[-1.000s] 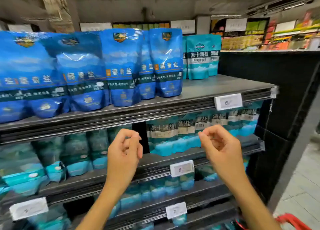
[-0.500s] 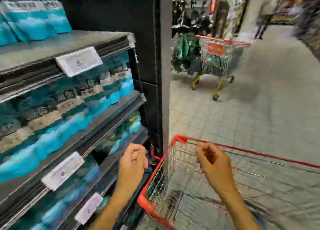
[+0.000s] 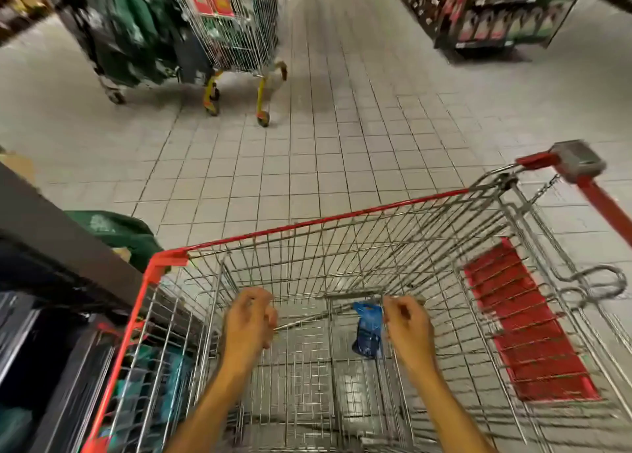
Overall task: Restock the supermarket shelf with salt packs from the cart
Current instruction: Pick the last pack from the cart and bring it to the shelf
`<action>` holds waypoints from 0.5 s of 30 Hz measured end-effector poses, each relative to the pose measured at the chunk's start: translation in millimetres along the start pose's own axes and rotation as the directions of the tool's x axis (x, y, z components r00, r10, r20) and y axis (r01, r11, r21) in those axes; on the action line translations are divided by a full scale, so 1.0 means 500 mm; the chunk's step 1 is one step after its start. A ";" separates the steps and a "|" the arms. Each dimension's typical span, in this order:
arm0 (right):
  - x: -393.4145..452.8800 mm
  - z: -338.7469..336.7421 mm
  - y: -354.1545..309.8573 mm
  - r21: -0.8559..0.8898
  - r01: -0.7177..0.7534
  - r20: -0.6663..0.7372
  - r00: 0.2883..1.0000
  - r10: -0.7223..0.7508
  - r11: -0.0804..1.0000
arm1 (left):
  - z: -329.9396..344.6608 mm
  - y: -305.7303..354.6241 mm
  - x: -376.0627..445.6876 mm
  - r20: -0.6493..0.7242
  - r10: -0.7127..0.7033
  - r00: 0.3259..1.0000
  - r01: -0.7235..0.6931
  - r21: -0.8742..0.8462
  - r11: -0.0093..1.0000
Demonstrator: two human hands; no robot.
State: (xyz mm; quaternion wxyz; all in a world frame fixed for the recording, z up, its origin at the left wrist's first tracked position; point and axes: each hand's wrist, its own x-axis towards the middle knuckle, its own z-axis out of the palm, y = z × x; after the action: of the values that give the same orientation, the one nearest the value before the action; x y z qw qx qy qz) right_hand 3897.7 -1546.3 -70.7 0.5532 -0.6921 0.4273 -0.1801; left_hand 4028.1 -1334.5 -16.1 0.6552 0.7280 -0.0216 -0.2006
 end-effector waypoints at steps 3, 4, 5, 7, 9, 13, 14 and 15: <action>0.060 -0.026 0.096 -0.089 -0.120 -0.050 0.992 0.116 0.989 | 0.069 -0.063 0.052 -0.019 -0.049 0.999 0.050 0.066 0.997; 0.081 -0.031 0.130 -0.103 -0.146 -0.091 0.986 0.137 0.984 | 0.090 -0.085 0.070 -0.034 -0.063 0.997 0.066 0.088 0.994; 0.100 -0.031 0.161 -0.116 -0.182 -0.120 0.978 0.168 0.976 | 0.111 -0.107 0.087 -0.045 -0.087 0.995 0.091 0.103 0.990; 0.131 -0.024 0.229 -0.162 -0.294 -0.125 0.953 0.276 0.942 | 0.145 -0.151 0.121 -0.063 -0.163 0.985 0.168 0.077 0.983; 0.150 0.003 0.297 -0.203 -0.394 -0.107 0.919 0.380 0.896 | 0.165 -0.199 0.155 -0.081 -0.225 0.971 0.228 0.034 0.973; 0.177 0.060 0.428 -0.253 -0.467 -0.025 0.879 0.477 0.847 | 0.192 -0.311 0.216 -0.067 -0.278 0.958 0.275 -0.053 0.960; 0.187 0.076 0.460 -0.261 -0.483 -0.003 0.866 0.499 0.836 | 0.198 -0.343 0.230 -0.058 -0.289 0.956 0.285 -0.063 0.956; 0.200 0.094 0.491 -0.264 -0.491 0.010 0.860 0.511 0.830 | 0.203 -0.375 0.243 -0.050 -0.306 0.951 0.302 -0.071 0.951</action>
State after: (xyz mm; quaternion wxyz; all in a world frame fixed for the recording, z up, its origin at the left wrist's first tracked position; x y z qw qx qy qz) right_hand 3892.2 -1602.2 -334.0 0.5050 -0.6271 0.5906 0.0547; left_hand 4063.8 -1439.7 -234.6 0.6392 0.7076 0.1169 -0.2777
